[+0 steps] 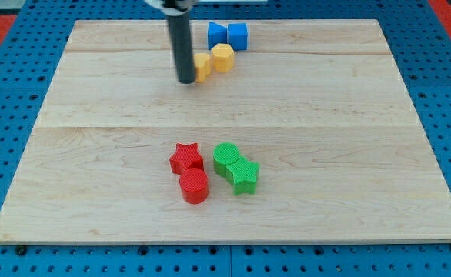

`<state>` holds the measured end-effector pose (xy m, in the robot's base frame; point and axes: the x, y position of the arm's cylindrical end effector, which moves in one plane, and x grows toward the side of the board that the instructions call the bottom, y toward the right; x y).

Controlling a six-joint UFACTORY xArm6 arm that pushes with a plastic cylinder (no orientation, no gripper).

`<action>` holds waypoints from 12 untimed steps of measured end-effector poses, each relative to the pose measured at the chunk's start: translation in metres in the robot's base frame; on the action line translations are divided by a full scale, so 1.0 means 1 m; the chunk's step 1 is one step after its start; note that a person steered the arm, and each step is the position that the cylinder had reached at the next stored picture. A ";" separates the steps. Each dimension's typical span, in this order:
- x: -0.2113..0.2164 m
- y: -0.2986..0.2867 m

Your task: Place the pointer right to the green star

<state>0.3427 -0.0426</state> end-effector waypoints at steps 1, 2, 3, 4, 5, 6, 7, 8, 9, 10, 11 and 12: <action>-0.019 0.043; -0.029 0.055; 0.017 0.064; 0.076 0.094; 0.089 0.102; 0.089 0.107; 0.089 0.107; 0.099 0.132; 0.111 0.165; 0.167 0.204; 0.187 0.220; 0.189 0.220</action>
<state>0.5321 0.1778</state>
